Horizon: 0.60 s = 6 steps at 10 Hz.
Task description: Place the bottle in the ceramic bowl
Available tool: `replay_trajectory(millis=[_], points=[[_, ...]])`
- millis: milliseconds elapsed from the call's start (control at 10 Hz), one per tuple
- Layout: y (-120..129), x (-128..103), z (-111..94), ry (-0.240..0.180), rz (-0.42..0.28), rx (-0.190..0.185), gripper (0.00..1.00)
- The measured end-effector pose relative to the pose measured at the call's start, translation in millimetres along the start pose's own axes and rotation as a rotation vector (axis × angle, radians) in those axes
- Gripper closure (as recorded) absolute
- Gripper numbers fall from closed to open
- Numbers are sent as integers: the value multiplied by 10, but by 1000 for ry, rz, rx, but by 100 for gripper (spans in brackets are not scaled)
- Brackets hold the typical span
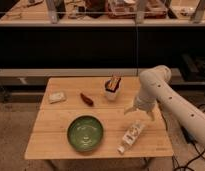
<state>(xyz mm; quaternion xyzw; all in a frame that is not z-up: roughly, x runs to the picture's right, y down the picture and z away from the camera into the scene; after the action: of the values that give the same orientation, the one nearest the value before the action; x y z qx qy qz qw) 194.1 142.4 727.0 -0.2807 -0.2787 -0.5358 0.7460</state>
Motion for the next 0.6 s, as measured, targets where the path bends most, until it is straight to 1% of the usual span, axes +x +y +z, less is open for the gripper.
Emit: replay_trajectory(millis=[100, 500, 600], points=[[-14, -30, -7, -11, -2, 8, 20], [-23, -46, 9, -15, 3, 8, 20], [-3, -106, 71, -27, 21, 11, 20]])
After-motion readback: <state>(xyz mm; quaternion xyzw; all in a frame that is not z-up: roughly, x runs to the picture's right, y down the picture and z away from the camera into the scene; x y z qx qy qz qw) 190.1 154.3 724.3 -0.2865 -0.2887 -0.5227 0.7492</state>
